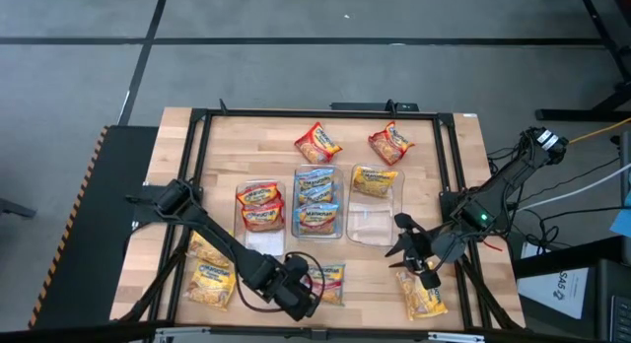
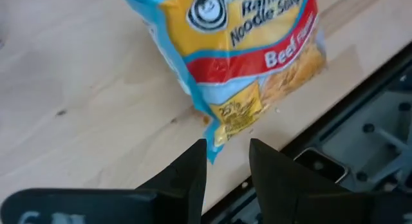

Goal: Sort Maruchan noodles
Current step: Put the blue noodle pack into the middle transparent bin

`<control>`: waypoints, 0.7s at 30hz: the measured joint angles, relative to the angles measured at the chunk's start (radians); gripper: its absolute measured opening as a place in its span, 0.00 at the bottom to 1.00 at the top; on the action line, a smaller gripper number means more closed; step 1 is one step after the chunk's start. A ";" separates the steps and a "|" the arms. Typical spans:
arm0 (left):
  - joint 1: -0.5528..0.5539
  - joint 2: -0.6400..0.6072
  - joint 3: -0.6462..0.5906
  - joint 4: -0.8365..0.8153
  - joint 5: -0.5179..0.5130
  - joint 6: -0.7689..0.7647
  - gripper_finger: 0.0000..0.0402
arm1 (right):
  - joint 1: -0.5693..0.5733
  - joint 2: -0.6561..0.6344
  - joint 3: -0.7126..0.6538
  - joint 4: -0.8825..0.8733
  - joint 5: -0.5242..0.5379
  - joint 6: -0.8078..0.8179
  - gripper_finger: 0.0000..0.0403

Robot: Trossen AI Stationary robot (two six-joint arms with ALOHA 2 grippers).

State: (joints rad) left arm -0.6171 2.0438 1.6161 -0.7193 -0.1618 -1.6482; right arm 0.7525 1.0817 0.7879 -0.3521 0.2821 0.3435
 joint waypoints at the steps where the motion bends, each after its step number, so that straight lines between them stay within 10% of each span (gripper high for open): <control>1: -0.001 0.000 0.000 -0.001 -0.005 -0.008 0.27 | 0.000 0.000 0.000 -0.002 -0.005 0.000 0.31; 21: 0.010 0.123 -0.002 0.092 0.072 0.011 0.27 | 0.000 0.000 0.000 -0.010 -0.023 -0.001 0.31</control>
State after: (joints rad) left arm -0.6067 2.1665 1.6146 -0.6271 -0.0898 -1.6375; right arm 0.7525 1.0817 0.7883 -0.3617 0.2588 0.3425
